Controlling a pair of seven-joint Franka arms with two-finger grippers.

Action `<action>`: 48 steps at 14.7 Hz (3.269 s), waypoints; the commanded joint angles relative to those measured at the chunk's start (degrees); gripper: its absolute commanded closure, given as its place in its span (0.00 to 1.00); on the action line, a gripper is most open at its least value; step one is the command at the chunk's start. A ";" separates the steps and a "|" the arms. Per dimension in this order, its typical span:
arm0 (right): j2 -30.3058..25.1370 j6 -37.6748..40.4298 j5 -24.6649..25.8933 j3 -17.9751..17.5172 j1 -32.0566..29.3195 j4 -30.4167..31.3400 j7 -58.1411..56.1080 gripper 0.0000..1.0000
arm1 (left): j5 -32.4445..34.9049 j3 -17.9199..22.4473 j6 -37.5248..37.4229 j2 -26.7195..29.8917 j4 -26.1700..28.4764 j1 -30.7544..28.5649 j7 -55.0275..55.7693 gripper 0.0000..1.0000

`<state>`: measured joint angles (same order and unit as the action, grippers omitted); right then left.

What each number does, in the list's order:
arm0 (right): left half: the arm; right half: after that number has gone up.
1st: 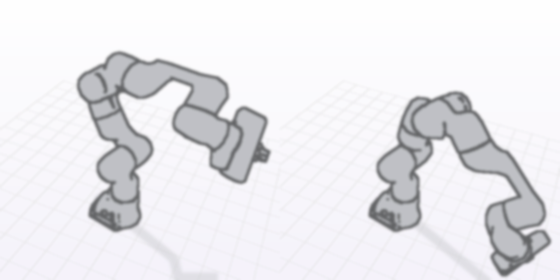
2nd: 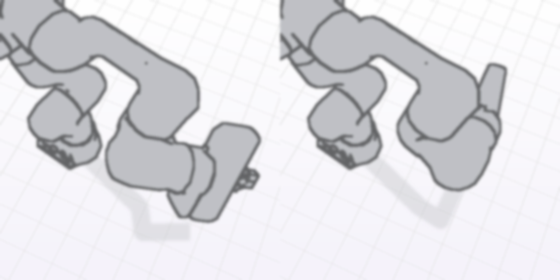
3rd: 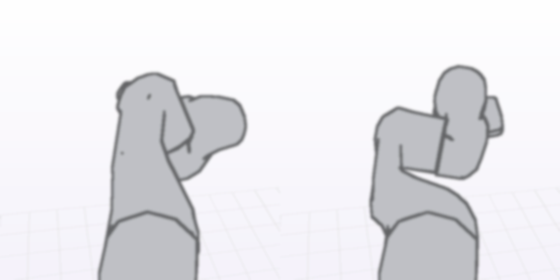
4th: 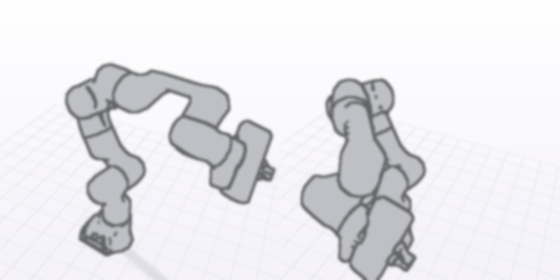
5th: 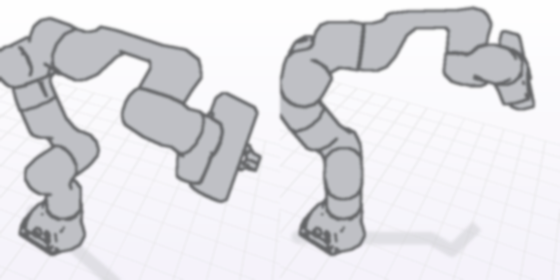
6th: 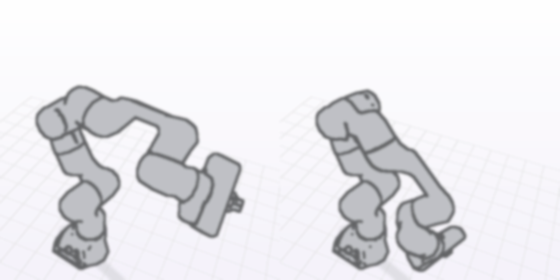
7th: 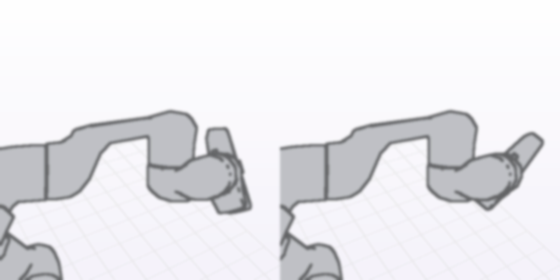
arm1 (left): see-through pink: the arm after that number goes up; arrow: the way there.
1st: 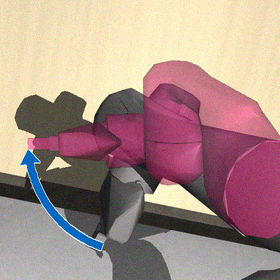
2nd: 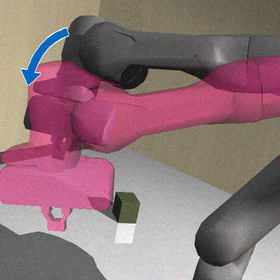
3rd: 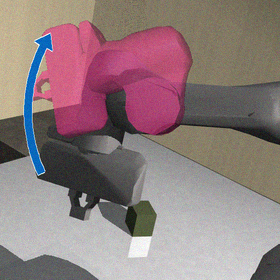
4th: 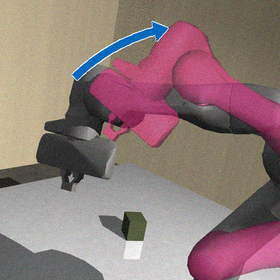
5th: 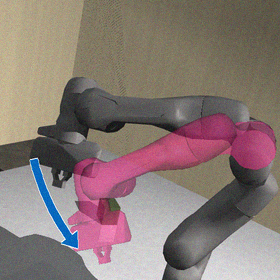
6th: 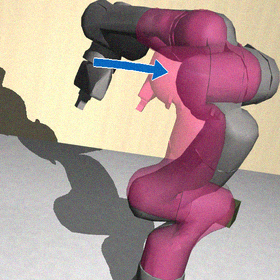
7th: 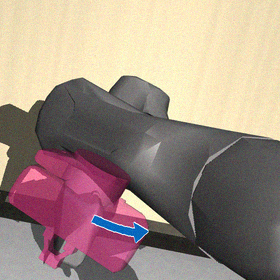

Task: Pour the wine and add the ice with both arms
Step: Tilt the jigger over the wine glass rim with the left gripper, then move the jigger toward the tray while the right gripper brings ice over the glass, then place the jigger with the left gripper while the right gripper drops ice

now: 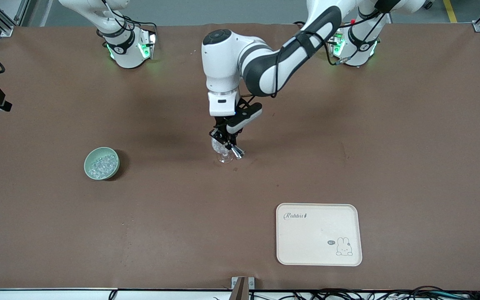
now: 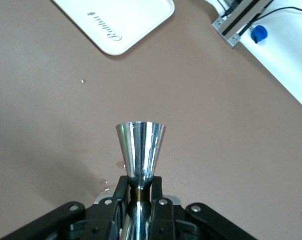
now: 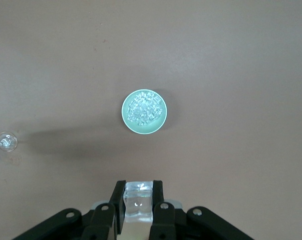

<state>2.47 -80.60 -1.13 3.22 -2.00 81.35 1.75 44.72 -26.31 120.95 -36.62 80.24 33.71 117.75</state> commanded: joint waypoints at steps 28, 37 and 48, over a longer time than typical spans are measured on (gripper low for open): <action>15.52 -18.35 -0.91 -25.99 17.80 -0.22 42.98 1.00 | -80.91 0.12 -0.10 -12.05 -2.71 -48.46 -50.07 0.99; 26.35 -26.80 8.60 -25.99 26.43 0.57 47.73 0.98 | -97.01 0.30 -0.10 -22.88 -5.62 -54.19 -54.98 0.94; 28.28 -28.04 13.26 -25.99 26.79 1.62 48.44 0.95 | -104.66 0.74 0.51 -27.63 -6.85 -54.10 -67.04 0.68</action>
<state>30.30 -107.61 9.91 -22.61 24.50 82.29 48.91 -58.65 -25.32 121.33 -63.36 74.84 -20.47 51.66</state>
